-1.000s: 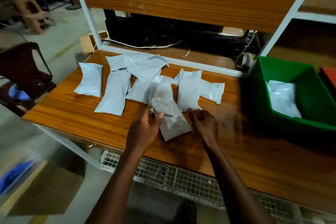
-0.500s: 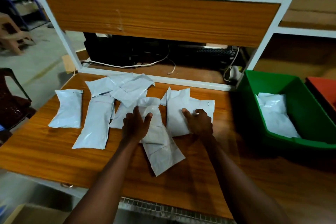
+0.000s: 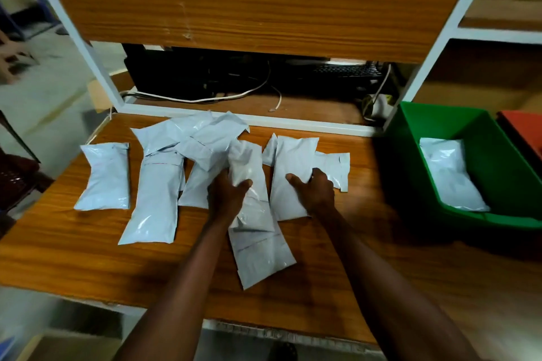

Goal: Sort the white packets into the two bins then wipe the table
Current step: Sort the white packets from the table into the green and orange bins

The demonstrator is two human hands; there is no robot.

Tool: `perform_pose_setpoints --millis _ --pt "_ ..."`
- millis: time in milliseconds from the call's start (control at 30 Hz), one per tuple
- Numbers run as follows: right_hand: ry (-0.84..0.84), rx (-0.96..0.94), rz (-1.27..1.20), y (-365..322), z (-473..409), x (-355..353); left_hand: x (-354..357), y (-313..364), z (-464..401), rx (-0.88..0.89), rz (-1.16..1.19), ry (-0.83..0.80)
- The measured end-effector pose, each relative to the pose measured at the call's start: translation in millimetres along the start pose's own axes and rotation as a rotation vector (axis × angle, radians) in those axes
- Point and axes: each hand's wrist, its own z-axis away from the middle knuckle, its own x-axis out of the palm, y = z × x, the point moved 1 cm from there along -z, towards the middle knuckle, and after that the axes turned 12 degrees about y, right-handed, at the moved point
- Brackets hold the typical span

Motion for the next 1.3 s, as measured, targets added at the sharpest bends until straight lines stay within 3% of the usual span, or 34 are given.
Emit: perform_pose_setpoints --millis 200,433,700,900,1100,1300 --pt "0.097 -0.024 -0.278 2 28 -44 -24 22 12 0.052 0.323 -0.121" --pt "0.197 0.032 -0.514 27 73 -123 -23 68 60 0.143 0.542 -0.321" --pt "0.448 0.106 -0.502 85 107 -246 35 137 141 0.122 0.633 -0.594" --pt "0.545 0.108 -0.537 139 115 -326 84 187 207 0.125 0.657 -0.737" --pt "0.571 0.085 -0.480 191 92 -410 147 236 268 0.142 0.648 -0.765" --pt "0.558 0.109 -0.479 234 47 -486 211 290 317 0.140 0.651 -0.680"
